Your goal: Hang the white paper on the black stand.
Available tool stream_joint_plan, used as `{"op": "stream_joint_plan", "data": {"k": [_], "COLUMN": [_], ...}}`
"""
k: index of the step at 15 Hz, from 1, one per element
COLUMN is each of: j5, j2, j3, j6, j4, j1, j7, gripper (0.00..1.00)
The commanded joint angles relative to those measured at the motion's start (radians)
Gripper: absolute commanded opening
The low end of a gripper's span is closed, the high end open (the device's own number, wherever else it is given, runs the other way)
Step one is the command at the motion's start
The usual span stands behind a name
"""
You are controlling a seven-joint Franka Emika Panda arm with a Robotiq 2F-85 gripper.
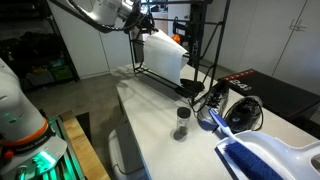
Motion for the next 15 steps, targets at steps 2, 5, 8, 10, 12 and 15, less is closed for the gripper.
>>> {"op": "stream_joint_plan", "data": {"k": [2, 5, 8, 10, 12, 15], "j5": [0.084, 0.139, 0.229, 0.314, 0.433, 0.598], "j2": [0.020, 0.018, 0.006, -0.007, -0.032, -0.079], "j3": [-0.012, -0.016, -0.012, -0.011, -0.009, -0.002], "j6": [0.005, 0.011, 0.000, 0.005, -0.008, -0.026], "j4": [-0.020, -0.029, -0.048, -0.065, -0.076, -0.103], "j1": [-0.002, 0.000, 0.006, 0.011, 0.020, 0.033], "j7": [-0.136, -0.194, -0.274, -0.343, -0.411, -0.455], "gripper": [0.28, 0.49, 0.71, 0.86, 0.99, 1.00]}}
